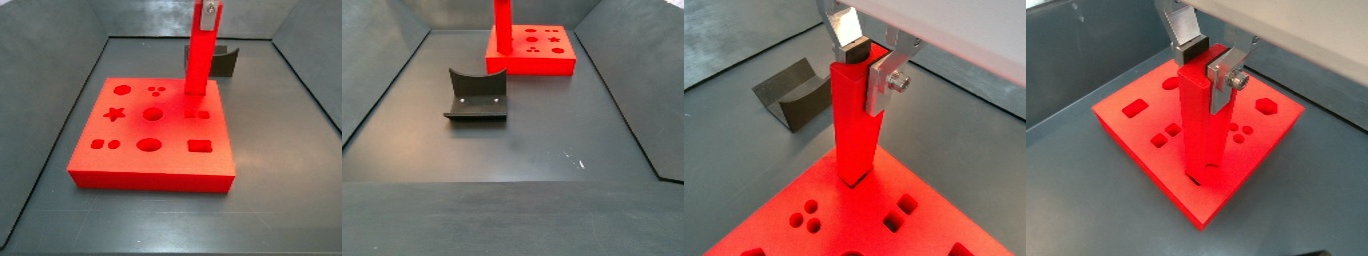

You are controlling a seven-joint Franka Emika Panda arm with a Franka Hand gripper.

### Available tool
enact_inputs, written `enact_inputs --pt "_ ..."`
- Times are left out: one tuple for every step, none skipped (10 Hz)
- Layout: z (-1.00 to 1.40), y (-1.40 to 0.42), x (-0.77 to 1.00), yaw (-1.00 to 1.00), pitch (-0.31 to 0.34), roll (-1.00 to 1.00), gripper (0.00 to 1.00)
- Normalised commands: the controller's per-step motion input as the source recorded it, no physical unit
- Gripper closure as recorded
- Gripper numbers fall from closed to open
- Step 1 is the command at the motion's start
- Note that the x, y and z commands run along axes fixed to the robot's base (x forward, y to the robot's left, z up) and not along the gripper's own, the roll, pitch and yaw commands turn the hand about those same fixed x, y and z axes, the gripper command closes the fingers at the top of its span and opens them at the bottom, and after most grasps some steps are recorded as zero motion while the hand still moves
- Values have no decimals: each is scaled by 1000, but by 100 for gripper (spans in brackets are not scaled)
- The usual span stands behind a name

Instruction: Insert the arch object.

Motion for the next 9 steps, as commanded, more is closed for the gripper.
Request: enact_inputs --pt "-100 -114 0 77 -59 144 100" --pt "-171 -97 0 71 -59 124 100" --pt "-283 -3 0 0 -30 116 100" --pt "-394 0 114 0 0 46 100" --pt "-440 34 100 -23 0 0 100" --pt "-460 6 0 -94 3 0 100" --pt "-374 0 120 -74 51 0 100" --pt "-231 0 294 -57 107 0 100" --pt "-243 0 237 -66 134 0 100"
